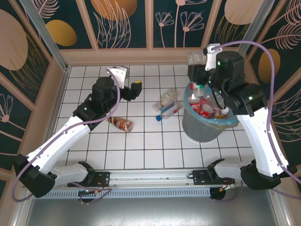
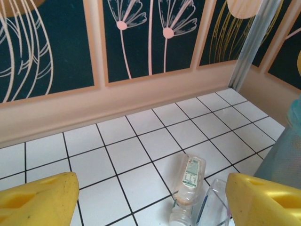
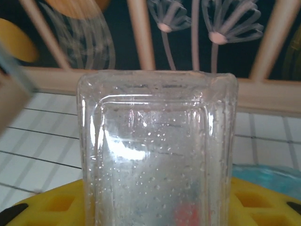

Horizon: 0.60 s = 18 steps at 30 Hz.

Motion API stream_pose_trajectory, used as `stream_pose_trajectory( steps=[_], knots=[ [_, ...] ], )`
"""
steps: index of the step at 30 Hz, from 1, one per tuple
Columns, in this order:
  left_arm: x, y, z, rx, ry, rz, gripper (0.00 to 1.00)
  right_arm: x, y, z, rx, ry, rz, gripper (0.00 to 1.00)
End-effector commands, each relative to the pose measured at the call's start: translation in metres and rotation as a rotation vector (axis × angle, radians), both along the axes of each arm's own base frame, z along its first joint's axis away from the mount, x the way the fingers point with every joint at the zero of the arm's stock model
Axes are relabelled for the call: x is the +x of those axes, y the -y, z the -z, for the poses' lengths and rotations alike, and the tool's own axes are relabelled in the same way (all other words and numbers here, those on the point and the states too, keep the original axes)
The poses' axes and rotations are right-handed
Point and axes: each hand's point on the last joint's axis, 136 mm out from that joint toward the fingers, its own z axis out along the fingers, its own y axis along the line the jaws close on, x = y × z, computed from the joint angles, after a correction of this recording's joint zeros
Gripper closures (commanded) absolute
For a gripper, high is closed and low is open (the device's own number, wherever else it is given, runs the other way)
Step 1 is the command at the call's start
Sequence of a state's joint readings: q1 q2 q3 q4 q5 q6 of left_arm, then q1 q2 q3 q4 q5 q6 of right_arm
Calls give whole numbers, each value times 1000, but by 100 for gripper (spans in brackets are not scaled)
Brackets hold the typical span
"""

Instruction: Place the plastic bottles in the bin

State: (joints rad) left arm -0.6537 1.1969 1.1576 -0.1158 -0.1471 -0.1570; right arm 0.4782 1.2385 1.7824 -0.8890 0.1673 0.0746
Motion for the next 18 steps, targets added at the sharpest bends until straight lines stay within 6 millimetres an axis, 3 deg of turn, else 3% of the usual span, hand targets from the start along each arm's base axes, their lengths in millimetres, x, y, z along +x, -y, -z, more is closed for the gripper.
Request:
stream_pose_trajectory(
  steps=[1, 5, 9, 15, 18],
  knots=[
    [3, 0, -11, -3, 34, -12, 18, 1, 41, 34, -123, -57, 122, 56],
    [5, 4, -2, 1, 13, -7, 18, -2, 55, 61, -76, -22, 136, 56],
    [7, 6, 0, -10, 11, -1, 18, -10, 51, 82, 9, 90, 93, 56],
    [8, 6, 2, -6, 8, -7, 17, -27, 49, 93, 93, 234, 63, 55],
    [8, 5, 4, 2, 9, -11, 17, -34, 51, 98, 101, 252, 58, 48]
  ],
)
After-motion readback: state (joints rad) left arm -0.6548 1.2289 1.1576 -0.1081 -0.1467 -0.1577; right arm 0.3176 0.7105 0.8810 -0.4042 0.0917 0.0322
